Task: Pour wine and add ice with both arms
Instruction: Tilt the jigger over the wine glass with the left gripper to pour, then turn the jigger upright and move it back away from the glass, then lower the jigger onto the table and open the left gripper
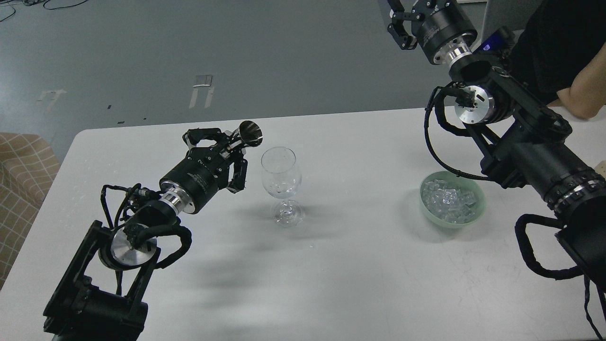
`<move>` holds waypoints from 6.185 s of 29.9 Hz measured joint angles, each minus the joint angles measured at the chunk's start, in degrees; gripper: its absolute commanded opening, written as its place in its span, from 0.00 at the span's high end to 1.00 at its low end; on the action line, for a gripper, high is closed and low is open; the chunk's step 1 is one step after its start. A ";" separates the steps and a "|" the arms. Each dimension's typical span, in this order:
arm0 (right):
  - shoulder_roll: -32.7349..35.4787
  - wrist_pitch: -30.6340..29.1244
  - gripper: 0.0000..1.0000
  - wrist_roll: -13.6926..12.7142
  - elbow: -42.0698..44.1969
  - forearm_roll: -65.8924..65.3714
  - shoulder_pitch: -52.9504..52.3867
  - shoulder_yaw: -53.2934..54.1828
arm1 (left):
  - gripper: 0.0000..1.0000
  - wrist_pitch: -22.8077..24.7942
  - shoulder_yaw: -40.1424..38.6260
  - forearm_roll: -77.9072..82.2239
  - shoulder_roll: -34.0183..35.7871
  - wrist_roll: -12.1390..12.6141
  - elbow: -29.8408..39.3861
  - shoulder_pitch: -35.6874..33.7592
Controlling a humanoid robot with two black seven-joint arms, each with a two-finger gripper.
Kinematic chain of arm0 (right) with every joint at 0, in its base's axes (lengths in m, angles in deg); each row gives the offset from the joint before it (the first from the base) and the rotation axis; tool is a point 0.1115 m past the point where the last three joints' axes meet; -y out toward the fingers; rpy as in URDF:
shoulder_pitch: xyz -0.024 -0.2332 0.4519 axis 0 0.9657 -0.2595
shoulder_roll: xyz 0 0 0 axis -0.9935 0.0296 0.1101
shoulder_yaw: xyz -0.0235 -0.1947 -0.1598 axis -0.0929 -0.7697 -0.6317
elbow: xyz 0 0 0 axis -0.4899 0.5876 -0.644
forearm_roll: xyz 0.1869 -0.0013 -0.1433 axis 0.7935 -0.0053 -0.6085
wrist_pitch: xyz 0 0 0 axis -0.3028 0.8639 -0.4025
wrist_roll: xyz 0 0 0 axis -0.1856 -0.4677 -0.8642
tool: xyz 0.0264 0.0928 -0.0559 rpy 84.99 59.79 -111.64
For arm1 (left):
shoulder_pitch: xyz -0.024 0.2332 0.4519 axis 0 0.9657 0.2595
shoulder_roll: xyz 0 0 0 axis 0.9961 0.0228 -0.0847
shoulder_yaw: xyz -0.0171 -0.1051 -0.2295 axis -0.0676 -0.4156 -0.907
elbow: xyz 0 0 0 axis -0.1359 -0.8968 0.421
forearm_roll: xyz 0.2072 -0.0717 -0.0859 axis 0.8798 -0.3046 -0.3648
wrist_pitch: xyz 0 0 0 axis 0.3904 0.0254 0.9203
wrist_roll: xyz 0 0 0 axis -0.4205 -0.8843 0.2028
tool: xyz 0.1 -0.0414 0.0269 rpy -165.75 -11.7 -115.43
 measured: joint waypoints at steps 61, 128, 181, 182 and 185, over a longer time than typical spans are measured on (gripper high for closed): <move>-0.12 0.17 0.00 0.00 -0.26 -0.01 -0.37 0.39 | 1.00 4.31 1.74 16.79 -0.01 -1.52 0.43 -0.71; -0.42 0.52 0.00 0.00 -0.18 0.00 -0.92 0.29 | 1.00 5.90 -1.11 23.74 6.81 4.94 6.93 -6.17; -0.51 0.78 0.00 0.00 -0.17 -0.06 -0.64 -0.23 | 0.78 7.09 -24.36 -22.60 -8.34 -9.55 -23.65 2.76; -0.51 0.78 0.00 0.00 -0.17 -0.06 -0.64 -0.23 | 0.76 7.02 -24.36 -22.57 -8.34 -9.62 -23.78 2.69; -0.53 0.78 0.00 0.00 -0.17 -0.07 -0.56 -0.23 | 0.71 6.82 -24.29 -22.51 -8.34 -9.68 -24.21 2.45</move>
